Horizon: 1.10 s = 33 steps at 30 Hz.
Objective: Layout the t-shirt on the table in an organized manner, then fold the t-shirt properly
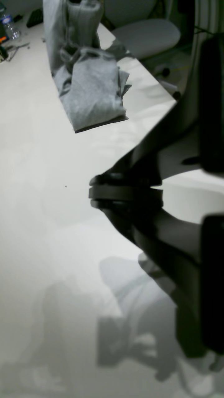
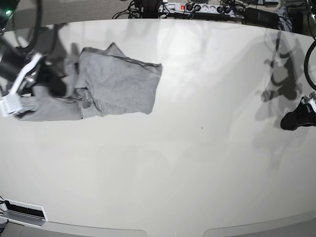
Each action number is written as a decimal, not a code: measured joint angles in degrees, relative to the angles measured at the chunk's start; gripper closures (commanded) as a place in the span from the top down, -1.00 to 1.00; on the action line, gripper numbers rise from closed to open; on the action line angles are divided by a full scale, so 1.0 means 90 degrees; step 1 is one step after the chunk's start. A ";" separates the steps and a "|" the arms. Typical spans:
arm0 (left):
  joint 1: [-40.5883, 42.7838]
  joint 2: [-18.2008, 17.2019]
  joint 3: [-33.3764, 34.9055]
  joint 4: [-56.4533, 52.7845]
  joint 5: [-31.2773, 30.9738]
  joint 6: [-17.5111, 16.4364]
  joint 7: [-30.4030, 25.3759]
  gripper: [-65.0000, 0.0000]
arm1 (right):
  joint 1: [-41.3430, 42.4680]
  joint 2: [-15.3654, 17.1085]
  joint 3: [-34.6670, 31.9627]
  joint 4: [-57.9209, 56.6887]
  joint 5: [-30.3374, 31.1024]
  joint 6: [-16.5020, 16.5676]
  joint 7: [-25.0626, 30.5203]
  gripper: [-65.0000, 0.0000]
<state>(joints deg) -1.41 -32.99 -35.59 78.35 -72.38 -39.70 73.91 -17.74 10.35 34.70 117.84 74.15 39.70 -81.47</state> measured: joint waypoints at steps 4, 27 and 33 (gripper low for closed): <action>-0.0002 -0.0002 0.0000 0.0000 -0.0002 0.0000 0.0002 -1.00 | -0.0027 -0.0583 -0.0882 0.0294 0.0012 0.0002 0.0000 -1.00; -0.0002 0.0000 0.0000 0.0000 -0.0019 0.0000 -0.0049 -1.00 | 0.1552 -0.1124 -0.4952 0.0243 -0.3230 0.0022 0.0772 0.48; -0.0002 -0.0061 0.0486 0.0039 -0.0882 0.0000 0.0634 -1.00 | 0.1549 -0.0806 -0.4153 0.0226 -0.4192 0.0022 0.1302 -0.51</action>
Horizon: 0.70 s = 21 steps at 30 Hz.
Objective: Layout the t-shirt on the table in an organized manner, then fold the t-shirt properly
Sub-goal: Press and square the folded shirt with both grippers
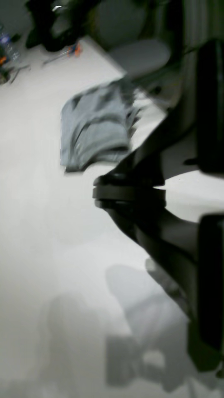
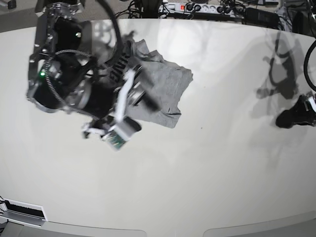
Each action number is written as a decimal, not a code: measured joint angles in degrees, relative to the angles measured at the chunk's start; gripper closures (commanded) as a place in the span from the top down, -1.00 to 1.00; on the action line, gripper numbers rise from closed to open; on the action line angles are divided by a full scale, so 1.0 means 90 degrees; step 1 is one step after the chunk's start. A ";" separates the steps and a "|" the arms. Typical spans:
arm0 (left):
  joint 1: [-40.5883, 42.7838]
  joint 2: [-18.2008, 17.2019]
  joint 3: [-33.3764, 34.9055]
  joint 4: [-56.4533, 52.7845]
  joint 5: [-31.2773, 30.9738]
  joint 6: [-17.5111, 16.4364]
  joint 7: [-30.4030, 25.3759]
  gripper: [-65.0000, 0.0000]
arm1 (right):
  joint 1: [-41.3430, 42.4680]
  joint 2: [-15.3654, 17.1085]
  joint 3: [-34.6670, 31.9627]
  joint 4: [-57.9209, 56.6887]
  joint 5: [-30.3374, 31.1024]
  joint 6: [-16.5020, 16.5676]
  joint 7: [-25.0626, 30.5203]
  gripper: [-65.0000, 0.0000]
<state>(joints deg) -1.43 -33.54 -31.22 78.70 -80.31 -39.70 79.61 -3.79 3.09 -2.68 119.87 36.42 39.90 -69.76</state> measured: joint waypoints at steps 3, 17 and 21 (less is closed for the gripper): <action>0.0002 0.0010 0.0869 0.0262 -0.0036 -0.0002 0.0117 -1.00 | -0.0002 0.0226 0.0318 -0.0216 -0.0338 0.0002 0.0522 -1.00; 0.0002 0.0022 0.5287 0.2305 0.2348 -0.0017 -0.0869 -1.00 | 0.0729 0.0697 0.0352 -0.3101 -0.0670 -0.0019 0.1032 -1.00; -0.0019 0.0019 0.6246 0.2327 0.3519 0.0005 -0.1479 -1.00 | 0.0865 0.0797 0.0311 -0.3519 -0.0670 -0.0022 0.1015 -1.00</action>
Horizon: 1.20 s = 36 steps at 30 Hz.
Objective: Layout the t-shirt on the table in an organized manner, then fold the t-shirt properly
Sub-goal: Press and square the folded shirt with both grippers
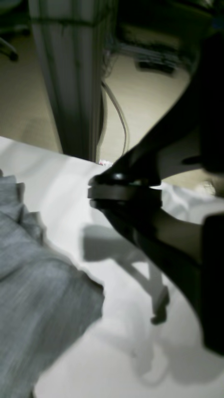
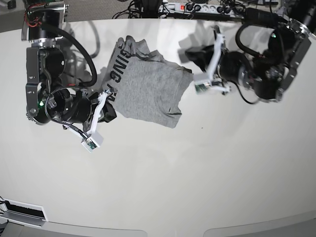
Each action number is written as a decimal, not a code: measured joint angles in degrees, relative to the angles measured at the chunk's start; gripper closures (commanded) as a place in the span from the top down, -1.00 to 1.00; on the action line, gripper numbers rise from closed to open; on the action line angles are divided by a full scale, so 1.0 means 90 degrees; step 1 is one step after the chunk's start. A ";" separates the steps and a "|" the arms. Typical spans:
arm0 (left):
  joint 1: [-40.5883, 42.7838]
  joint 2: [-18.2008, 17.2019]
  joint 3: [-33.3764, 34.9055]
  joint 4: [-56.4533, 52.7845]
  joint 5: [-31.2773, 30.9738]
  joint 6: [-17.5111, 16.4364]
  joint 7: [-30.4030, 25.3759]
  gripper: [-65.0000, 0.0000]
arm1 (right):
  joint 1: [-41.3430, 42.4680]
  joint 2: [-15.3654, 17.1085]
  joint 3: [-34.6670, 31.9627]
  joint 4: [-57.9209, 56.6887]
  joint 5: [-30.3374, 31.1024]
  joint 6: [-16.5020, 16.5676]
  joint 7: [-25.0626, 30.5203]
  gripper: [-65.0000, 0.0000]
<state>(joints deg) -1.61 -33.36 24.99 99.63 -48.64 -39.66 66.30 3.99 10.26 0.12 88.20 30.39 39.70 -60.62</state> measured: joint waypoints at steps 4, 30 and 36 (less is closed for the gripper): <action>0.0019 -0.0012 0.0680 -0.0022 0.0741 -0.0005 -0.0386 -1.00 | 0.0063 0.0316 -0.0287 -0.0112 0.0005 0.0000 0.0019 -1.00; -0.2446 0.1287 0.0797 -0.3837 0.2125 0.0000 -0.1940 -1.00 | -0.0668 0.0641 -0.1280 0.0092 0.1535 -0.0187 -0.0896 -1.00; -0.2909 0.1428 0.0811 -0.3837 0.2123 -0.0005 -0.1921 -1.00 | -0.0991 0.0639 -0.1239 0.0624 0.1457 -0.0427 -0.0918 -1.00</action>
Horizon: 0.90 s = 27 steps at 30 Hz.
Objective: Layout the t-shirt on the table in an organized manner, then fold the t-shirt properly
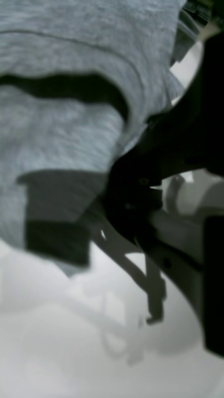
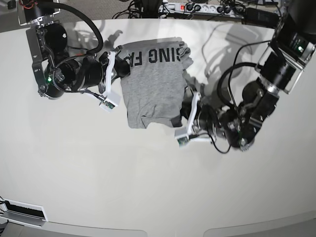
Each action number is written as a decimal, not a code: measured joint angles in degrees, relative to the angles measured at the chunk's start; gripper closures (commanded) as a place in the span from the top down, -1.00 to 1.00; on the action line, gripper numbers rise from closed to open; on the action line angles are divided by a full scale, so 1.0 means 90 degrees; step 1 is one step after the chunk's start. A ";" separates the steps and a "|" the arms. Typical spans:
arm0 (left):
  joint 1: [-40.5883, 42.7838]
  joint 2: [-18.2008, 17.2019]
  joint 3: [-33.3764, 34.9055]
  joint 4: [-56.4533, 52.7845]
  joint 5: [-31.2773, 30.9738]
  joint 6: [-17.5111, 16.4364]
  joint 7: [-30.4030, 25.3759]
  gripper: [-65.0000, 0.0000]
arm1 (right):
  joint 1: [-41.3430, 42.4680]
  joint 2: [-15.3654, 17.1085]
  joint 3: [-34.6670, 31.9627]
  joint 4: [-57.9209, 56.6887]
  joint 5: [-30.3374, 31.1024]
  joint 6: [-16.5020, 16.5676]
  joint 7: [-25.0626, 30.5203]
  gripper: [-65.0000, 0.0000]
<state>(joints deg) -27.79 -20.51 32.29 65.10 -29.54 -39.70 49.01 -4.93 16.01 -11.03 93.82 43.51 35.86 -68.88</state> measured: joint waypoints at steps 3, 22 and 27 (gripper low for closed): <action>-0.0294 -0.0053 -0.0005 0.0000 -0.0104 0.0000 0.0194 -1.00 | 0.0005 0.0000 0.0304 0.0316 -0.0068 -0.0010 0.0005 -1.00; 0.0483 -0.1596 -0.1314 0.2395 -0.4962 0.0005 0.2885 -1.00 | -0.1035 -0.0216 0.4051 0.1598 0.4435 0.0430 -0.1343 -1.00; 0.1824 -0.1885 -0.2319 0.3939 -0.5175 0.0000 0.3028 -1.00 | -0.1625 -0.0211 0.4641 0.2178 0.4396 0.0430 -0.1365 -1.00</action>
<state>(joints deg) -11.38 -37.47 11.42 100.55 -76.12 -39.70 76.27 -19.55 14.11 30.74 113.43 83.07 39.72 -81.17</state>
